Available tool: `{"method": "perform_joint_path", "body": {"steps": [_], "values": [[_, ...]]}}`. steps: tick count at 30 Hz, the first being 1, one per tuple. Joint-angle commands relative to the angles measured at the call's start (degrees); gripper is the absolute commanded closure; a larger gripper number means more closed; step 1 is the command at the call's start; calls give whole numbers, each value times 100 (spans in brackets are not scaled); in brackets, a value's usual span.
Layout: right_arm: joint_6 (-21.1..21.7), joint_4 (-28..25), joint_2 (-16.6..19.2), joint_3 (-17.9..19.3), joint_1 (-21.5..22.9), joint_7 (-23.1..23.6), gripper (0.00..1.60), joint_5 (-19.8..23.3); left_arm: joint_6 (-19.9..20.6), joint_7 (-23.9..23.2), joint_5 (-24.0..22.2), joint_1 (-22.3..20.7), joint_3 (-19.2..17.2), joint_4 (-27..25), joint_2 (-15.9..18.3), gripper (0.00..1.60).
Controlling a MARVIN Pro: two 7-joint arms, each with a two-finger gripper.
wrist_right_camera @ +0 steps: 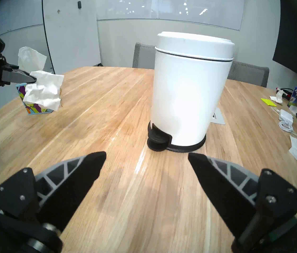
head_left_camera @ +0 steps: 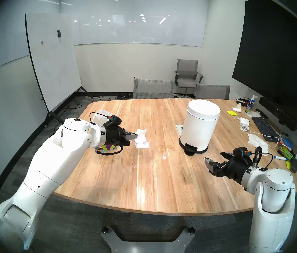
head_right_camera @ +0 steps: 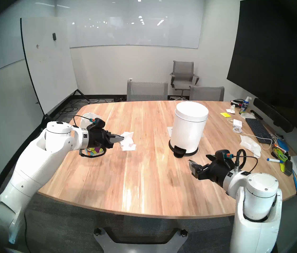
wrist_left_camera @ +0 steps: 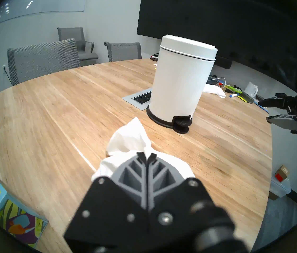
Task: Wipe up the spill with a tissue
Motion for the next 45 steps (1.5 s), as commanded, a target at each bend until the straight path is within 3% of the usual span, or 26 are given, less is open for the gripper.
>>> {"method": "perform_joint_path", "body": {"steps": [1,10,16,25,26,27,28,30,34,39,41,45], "values": [[-3,-118,3,15,8,0,0,4,-29,10,-16,-62,-65,-126,-9,160],[197,-208,195,214,107,428,0,287,-30,5,-14,-64,-64,-122,-9,160],[356,-306,311,164,114,747,0,383,-30,3,-13,-65,-64,-121,-10,160],[599,-239,396,-59,368,850,0,347,-29,3,-12,-63,-65,-122,-11,160],[615,-192,410,-83,413,856,10,346,-29,3,-12,-63,-66,-122,-11,160],[621,-146,420,-105,454,852,36,339,-29,4,-12,-63,-66,-123,-11,160],[621,-146,420,-105,454,852,36,339,-29,4,-12,-63,-66,-123,-11,160],[616,29,445,-188,585,825,76,309,-29,4,-12,-62,-67,-123,-11,160],[641,219,469,-283,752,788,115,279,-29,3,-11,-63,-67,-123,-11,160],[617,398,482,-351,873,751,136,261,-29,3,-11,-63,-66,-122,-11,160],[580,510,490,-404,927,706,160,255,-29,3,-11,-62,-67,-123,-11,160],[549,655,527,-431,1018,672,160,261,-29,3,-11,-62,-67,-123,-12,160]]}}
